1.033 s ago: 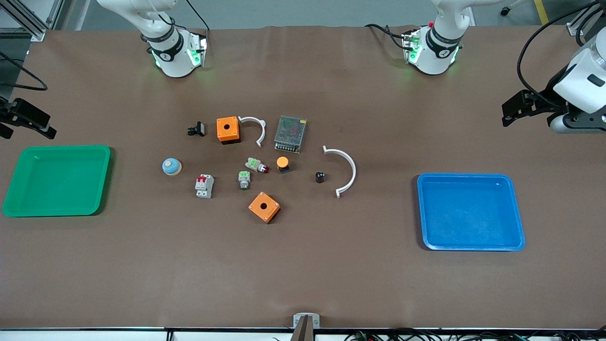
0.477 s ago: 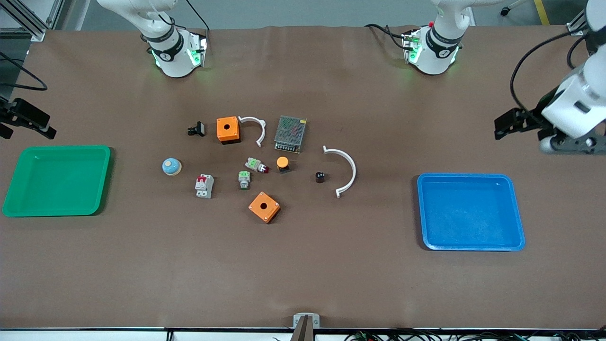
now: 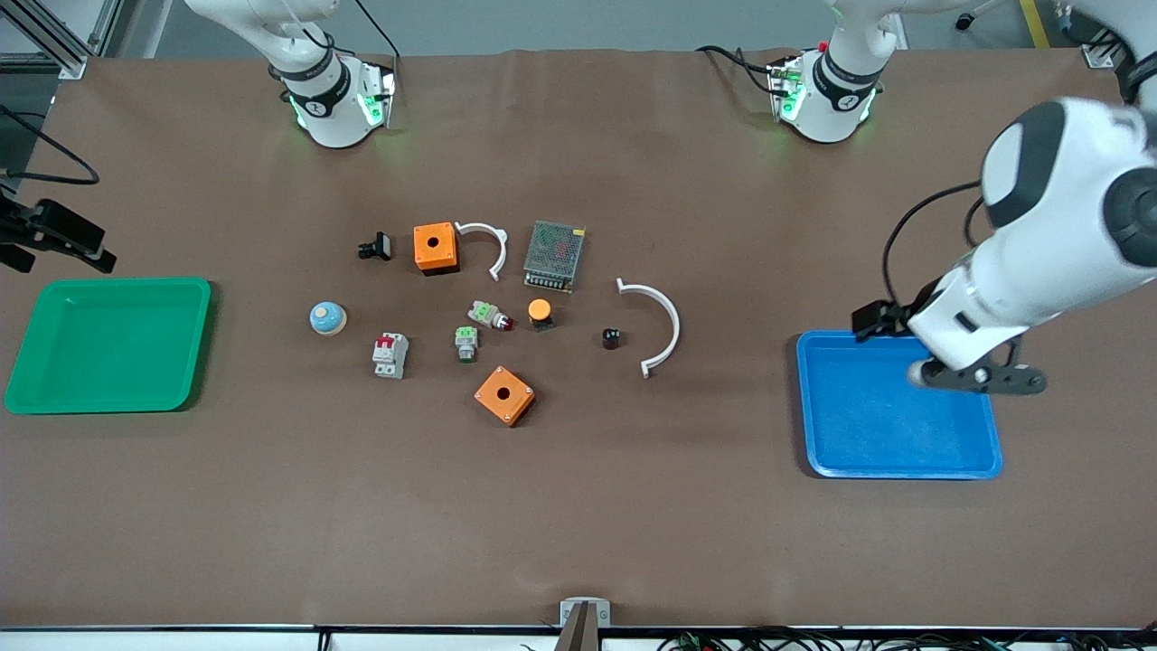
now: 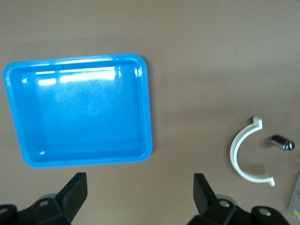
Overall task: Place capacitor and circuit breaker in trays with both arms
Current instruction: 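Reach the right gripper to the breaker while the left gripper reaches the capacitor, then grasp the breaker with the right gripper while the left gripper grasps the capacitor, then carry the breaker to the green tray while the left gripper carries the capacitor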
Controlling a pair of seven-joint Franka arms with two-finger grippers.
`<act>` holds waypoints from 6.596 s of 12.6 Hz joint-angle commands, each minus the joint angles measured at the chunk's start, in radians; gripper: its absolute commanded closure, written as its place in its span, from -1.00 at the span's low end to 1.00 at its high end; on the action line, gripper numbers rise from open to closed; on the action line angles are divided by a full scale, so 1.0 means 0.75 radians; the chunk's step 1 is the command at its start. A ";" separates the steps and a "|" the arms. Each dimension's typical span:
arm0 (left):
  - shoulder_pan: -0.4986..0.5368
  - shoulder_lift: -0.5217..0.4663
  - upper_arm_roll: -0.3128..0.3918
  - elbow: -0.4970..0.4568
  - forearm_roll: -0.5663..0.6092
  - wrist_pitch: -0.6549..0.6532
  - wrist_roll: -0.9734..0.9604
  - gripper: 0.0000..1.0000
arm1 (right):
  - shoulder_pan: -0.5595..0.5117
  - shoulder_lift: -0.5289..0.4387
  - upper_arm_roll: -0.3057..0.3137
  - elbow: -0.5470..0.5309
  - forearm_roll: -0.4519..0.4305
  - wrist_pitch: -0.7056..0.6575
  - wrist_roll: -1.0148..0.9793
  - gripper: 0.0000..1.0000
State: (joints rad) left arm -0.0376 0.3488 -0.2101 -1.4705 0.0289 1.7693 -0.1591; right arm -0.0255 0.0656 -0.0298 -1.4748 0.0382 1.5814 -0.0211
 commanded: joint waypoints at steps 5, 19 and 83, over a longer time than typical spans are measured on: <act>-0.170 0.263 -0.006 0.046 -0.012 0.208 -0.321 -1.00 | 0.101 0.176 0.015 0.038 0.006 -0.008 0.010 -1.00; -0.592 0.572 -0.002 0.034 -0.006 0.576 -1.356 -0.51 | 0.386 0.317 0.017 -0.545 0.023 0.684 0.345 -1.00; 0.361 0.447 0.070 -0.256 0.221 0.631 0.367 0.92 | -0.658 0.466 0.023 -0.271 -0.182 0.539 -0.692 -0.99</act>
State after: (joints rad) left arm 0.2208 0.6746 -0.1470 -1.6568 0.1744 2.2136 0.0947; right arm -0.5346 0.5446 -0.0300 -1.6526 -0.0864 2.0922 -0.5372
